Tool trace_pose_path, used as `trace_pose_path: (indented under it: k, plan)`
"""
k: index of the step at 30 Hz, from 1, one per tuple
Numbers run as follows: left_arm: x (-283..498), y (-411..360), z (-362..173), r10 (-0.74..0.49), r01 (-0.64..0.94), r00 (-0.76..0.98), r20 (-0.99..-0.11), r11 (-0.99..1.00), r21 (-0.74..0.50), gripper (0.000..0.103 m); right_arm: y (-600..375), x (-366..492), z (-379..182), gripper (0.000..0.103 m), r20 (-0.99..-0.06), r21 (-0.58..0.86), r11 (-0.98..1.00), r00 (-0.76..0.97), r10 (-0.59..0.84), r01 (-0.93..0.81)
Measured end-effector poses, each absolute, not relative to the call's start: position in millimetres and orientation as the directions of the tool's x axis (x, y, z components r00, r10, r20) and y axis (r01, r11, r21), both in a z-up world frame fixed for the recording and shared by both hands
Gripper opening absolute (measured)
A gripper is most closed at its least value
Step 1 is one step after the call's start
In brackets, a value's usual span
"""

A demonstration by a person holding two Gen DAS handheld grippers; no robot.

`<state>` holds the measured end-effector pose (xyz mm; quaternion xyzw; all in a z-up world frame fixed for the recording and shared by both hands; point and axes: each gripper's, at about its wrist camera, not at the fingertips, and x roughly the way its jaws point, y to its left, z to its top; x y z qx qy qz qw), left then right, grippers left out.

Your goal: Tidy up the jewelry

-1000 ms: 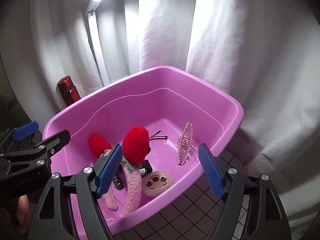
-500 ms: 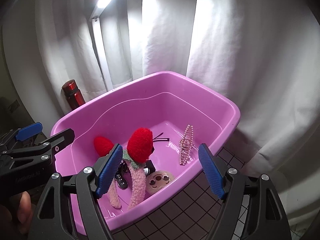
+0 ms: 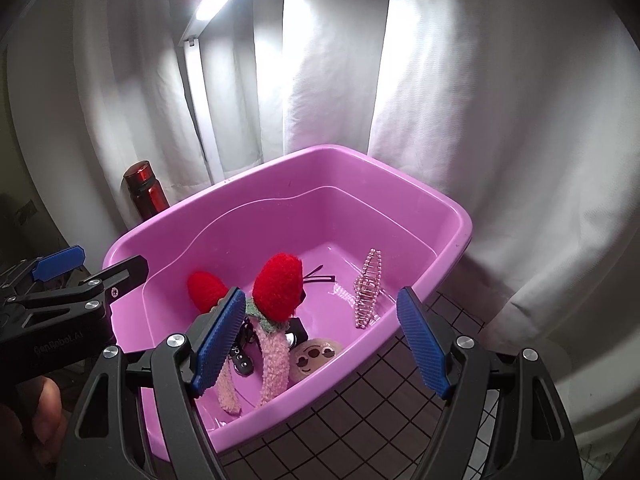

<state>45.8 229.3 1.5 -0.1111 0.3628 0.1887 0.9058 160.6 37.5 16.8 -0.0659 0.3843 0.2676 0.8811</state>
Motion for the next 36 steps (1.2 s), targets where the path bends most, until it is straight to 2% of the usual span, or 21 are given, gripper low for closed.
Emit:
trace_pose_path:
  k: [36]
  plan:
    - [39.0, 232.5, 3.0, 0.261, -0.431, 0.661, -0.704, 0.899, -0.071, 0.095, 32.3, 150.0, 20.3, 0.074, -0.705, 0.091, 0.848, 0.567, 0.425, -0.523]
